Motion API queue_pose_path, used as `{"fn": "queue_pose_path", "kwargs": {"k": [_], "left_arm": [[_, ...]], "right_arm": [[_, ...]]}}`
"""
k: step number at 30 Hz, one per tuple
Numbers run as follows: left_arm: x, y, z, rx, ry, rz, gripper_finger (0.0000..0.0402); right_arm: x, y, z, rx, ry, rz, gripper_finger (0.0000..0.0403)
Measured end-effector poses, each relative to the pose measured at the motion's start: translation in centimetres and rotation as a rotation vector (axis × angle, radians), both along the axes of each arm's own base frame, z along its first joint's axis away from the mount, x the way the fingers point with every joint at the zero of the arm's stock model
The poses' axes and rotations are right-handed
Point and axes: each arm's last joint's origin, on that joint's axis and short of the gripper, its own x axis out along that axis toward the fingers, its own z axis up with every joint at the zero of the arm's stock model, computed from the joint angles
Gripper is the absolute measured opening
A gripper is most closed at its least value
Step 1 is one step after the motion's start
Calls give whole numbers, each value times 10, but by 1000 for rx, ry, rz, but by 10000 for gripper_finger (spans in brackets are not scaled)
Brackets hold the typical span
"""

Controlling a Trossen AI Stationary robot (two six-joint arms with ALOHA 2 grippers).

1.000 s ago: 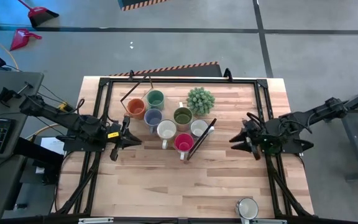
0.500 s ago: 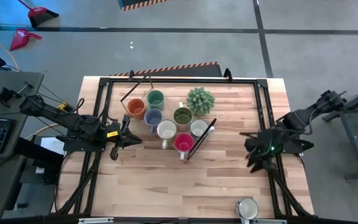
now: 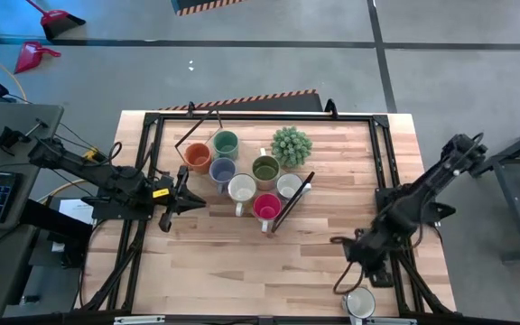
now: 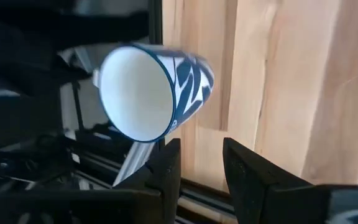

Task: Place coffee mugs
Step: Move the blue patterned mug to the center of the table

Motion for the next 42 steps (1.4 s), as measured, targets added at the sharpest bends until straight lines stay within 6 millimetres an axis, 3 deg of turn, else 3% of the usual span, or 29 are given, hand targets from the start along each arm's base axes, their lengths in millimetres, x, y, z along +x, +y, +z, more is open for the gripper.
{"fn": "queue_pose_path", "kwargs": {"k": [7,16,30,42], "left_arm": [[0,0,0,1,1,-1,21],[0,0,0,2,4,-1,21],[0,0,0,2,4,-1,21],[0,0,0,2,4,-2,21]], "right_arm": [[23,23,-20,-34,89,18,104],[45,44,-21,-34,95,31,104],[41,64,-64,-222,179,66,104],[52,71,-81,-267,108,41,103]]}}
